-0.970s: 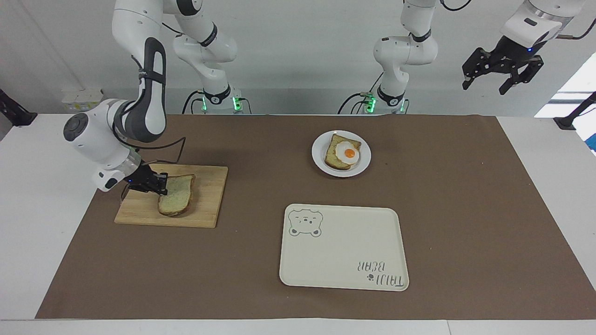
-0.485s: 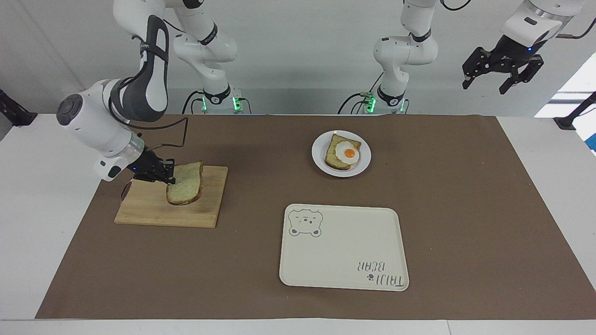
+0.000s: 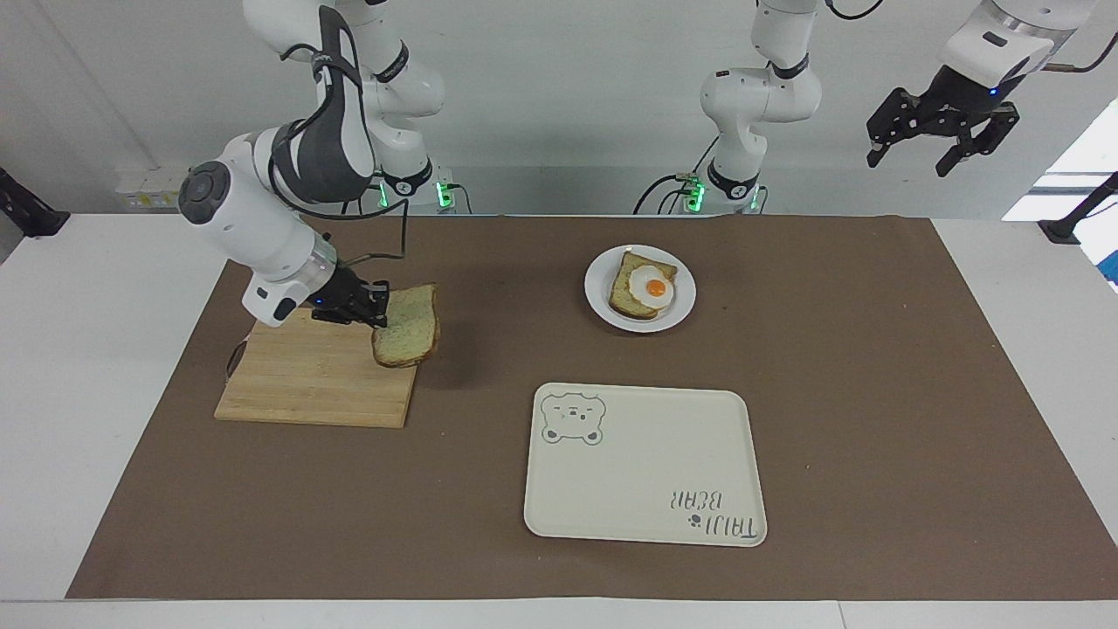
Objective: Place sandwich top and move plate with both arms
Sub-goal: 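Lift the bread slice and carry it over the egg toast plate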
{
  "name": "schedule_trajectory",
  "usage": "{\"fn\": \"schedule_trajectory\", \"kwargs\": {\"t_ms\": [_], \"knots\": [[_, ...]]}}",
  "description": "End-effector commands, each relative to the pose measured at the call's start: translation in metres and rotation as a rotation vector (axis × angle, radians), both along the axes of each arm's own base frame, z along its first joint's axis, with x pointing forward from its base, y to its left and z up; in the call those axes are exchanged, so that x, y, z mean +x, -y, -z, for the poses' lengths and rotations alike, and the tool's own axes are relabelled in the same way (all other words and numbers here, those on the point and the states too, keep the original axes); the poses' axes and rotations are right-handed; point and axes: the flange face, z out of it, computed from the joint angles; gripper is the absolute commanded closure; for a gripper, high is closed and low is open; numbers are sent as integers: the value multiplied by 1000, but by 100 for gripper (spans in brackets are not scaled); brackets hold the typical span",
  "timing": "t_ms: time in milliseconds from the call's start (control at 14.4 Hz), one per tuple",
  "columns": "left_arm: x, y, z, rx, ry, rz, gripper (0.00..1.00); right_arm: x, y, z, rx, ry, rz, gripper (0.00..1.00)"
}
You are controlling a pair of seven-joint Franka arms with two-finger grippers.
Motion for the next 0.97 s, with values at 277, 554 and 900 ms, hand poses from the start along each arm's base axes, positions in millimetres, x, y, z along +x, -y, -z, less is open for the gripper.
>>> {"fn": "schedule_trajectory", "kwargs": {"t_ms": [277, 554, 900], "knots": [[-8, 3, 1, -13, -3, -9, 0, -28, -119, -14, -35, -38, 74, 100], [-8, 2, 1, -13, -3, -11, 0, -42, -172, -20, -20, 1, 38, 100], [-9, 2, 1, -13, -6, -10, 0, -75, -247, -15, -18, -2, 45, 100]]}}
